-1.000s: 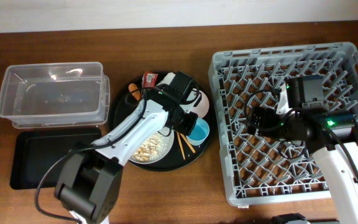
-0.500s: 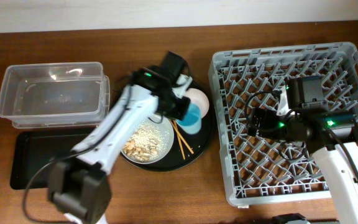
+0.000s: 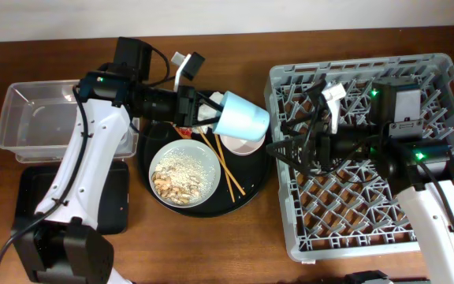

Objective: Sort waste into correct bins and load items into the dishwasher rack
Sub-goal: 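Grasp the light-blue cup with the left gripper and lift it, then pass the blue cup from the left gripper to the right gripper, then lower the blue cup into the rack with the right gripper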

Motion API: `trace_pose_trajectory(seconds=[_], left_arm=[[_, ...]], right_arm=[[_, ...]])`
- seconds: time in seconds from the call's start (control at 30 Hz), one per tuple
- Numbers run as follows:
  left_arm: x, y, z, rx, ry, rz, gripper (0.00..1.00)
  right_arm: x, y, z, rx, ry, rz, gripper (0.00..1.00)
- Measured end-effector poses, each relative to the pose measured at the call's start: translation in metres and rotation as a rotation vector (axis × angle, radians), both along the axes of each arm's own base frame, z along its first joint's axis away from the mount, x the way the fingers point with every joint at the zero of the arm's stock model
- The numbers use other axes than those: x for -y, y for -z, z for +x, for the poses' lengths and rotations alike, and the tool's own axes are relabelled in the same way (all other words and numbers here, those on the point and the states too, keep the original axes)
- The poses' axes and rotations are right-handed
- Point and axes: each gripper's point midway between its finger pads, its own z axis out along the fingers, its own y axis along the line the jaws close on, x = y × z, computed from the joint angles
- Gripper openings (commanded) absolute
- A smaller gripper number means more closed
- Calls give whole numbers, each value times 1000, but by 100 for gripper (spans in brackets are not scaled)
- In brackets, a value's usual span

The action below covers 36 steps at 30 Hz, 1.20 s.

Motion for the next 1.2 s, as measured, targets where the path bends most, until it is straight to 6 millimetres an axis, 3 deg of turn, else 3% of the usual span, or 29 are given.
trace_pose_trajectory(seconds=[0.17,0.37,0.47,0.57,0.63,0.67,0.7,0.83,0.93,1.0,1.1,1.2], left_arm=[[1,-9,-9,-54,24,-55,0],[6,-13,-14,-59,49,-76,0],[10,-13,-17,-59,61,-76,0],[11,-14,-18,-60,68,-83,1],[11,-15,-18,-61,68,-86,48],[11,-15,-18,-62,68,-86,84],[11,-15,-18,-55,69,-87,99],[10,-11,-15,-47,57,-66,99],[8,2,-10,-33,28,8,99],[6,16,-5,-19,-2,90,99],[-1,38,3,7,-49,228,99],[-9,55,11,27,-88,335,99]], right_arm=[[-8,-22,1,129,-69,63,86],[-30,-16,-3,131,-83,16,85],[-39,-20,2,182,-76,3,66],[-41,-22,4,188,-64,1,60],[-41,-22,4,189,-65,3,53],[-41,-22,4,187,-65,3,52],[-41,-21,4,181,-61,-1,52],[-34,-9,1,116,-5,-59,50],[-14,-2,0,79,132,-147,50],[16,5,2,28,291,-223,50],[79,25,-3,-102,587,-357,50],[158,52,-25,-293,949,-516,50]])
